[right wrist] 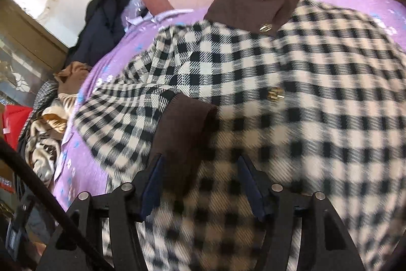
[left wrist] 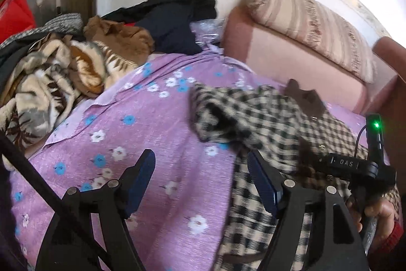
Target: Fold large clothes
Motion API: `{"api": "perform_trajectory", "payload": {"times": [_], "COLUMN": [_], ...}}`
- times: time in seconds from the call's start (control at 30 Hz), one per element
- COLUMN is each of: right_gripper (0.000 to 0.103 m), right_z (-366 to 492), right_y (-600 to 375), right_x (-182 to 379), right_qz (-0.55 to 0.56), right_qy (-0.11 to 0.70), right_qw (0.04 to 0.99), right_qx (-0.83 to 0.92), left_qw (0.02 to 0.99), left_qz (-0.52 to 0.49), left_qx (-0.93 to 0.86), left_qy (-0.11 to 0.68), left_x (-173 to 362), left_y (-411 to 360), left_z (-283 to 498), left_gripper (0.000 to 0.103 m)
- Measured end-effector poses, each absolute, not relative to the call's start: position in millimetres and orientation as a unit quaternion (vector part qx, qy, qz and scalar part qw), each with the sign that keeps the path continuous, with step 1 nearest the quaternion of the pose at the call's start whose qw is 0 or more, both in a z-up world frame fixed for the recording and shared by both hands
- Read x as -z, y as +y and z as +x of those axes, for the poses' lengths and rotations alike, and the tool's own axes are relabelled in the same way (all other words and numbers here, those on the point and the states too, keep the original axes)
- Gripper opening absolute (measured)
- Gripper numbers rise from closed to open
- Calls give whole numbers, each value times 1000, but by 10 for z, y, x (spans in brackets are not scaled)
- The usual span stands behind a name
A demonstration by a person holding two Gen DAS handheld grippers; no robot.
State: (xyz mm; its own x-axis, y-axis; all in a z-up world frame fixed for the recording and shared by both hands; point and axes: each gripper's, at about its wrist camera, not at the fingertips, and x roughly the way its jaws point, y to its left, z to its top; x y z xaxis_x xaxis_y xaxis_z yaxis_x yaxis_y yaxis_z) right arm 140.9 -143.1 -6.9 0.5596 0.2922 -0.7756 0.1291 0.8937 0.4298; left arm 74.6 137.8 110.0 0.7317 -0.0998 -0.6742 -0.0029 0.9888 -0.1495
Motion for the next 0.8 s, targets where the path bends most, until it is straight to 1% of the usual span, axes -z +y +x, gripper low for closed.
{"api": "perform_trajectory", "payload": {"times": [0.07, 0.1, 0.13, 0.2, 0.3, 0.43, 0.5, 0.6, 0.7, 0.73, 0.77, 0.8], "right_gripper": [50, 28, 11, 9, 8, 8, 8, 8, 11, 13, 15, 20], "right_z": [1562, 1594, 1642, 1646, 1633, 1611, 1632, 1704, 1797, 1789, 1740, 1660], "right_y": [-1313, -1275, -1233, -1197, -1257, -1663, -1939, -2339, -2626, -2702, -2756, -2803], "right_x": [81, 80, 63, -31, -246, -489, -521, -414, -247, -224, -256, -321], "right_qz": [213, 211, 214, 205, 159, 108, 86, 44, 38, 46, 58, 74], "right_qy": [472, 474, 476, 471, 454, 434, 434, 450, 484, 488, 480, 463], "right_qw": [854, 853, 850, 855, 876, 894, 892, 874, 847, 842, 845, 851], "right_qx": [-47, -51, -63, -68, -46, 37, 90, 176, 215, 223, 231, 237], "left_qw": [926, 924, 923, 921, 918, 914, 913, 910, 908, 908, 908, 908], "left_qz": [-74, -78, -82, -85, -87, -91, -86, -75, -58, -51, -47, -42], "left_qx": [15, 11, 10, 10, 4, 11, 16, 22, 39, 41, 43, 46], "left_qy": [371, 374, 376, 380, 388, 395, 398, 406, 413, 414, 414, 415], "left_x": [-1059, -1045, -1033, -1014, -975, -942, -914, -863, -819, -810, -806, -793], "left_y": [1442, 1477, 1509, 1548, 1578, 1567, 1518, 1406, 1249, 1206, 1172, 1135], "left_z": [802, 829, 853, 885, 921, 942, 953, 965, 975, 974, 968, 968], "left_gripper": [74, 74, 74, 74, 74, 74, 74, 74, 74, 74, 74, 74]}}
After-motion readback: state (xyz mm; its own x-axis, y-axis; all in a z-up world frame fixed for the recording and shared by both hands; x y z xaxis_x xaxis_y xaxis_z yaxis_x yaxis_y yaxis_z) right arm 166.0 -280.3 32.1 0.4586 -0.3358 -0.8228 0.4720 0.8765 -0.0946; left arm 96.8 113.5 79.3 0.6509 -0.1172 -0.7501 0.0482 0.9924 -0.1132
